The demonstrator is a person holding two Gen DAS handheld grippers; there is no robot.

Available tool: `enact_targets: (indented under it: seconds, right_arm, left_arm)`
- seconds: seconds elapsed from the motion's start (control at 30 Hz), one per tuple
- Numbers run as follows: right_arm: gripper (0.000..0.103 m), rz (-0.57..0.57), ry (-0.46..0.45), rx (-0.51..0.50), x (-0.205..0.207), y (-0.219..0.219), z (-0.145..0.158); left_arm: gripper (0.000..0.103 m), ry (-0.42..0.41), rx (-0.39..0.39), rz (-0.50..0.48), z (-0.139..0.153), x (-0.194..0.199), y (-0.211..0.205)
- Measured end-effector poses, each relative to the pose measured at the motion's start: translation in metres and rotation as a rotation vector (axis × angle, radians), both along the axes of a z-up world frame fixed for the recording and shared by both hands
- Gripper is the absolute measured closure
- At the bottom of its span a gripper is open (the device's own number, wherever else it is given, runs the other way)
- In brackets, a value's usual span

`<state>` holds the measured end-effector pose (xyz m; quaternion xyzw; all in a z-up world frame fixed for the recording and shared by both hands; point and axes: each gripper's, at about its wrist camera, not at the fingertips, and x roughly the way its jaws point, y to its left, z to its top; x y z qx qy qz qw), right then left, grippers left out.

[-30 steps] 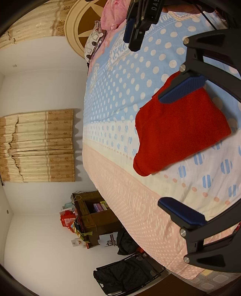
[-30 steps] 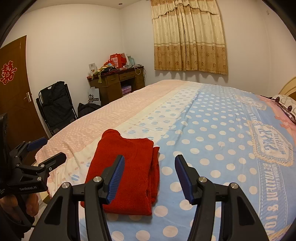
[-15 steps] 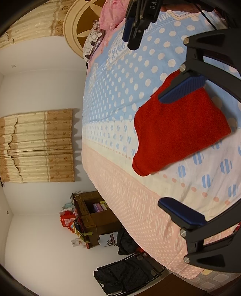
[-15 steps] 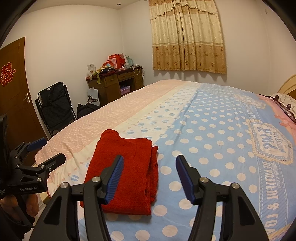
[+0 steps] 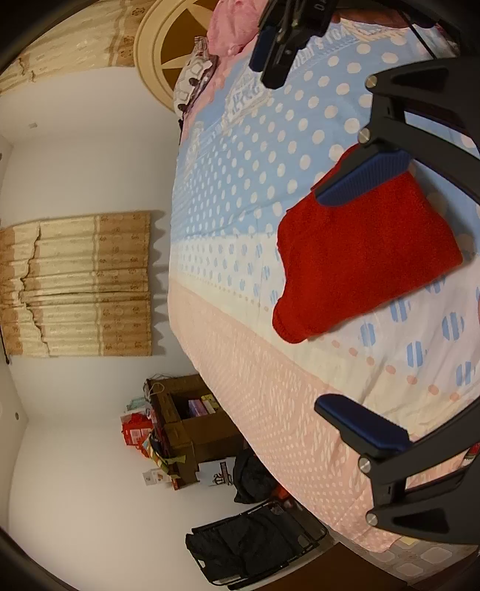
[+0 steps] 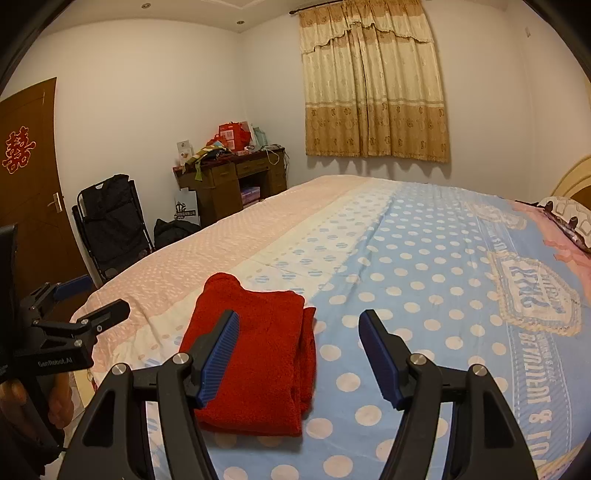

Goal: Fold small clothes

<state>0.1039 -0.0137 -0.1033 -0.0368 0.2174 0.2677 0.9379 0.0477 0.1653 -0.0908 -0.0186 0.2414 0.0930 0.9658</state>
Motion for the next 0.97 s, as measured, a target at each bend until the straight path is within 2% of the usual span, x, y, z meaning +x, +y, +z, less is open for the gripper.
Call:
enact_targets:
  seconds: [0.7,0.97]
  right_arm:
    - [0.035,0.028,-0.039,-0.008,-0.013,0.012,0.006]
    - [0.035,0.033,-0.028,-0.014,-0.013,0.016,0.003]
  left_arm:
    - [0.0,0.01,-0.014,0.01,0.004,0.003,0.012]
    - [0.0,-0.029,0.01,0.008,0.004,0.0,0.006]
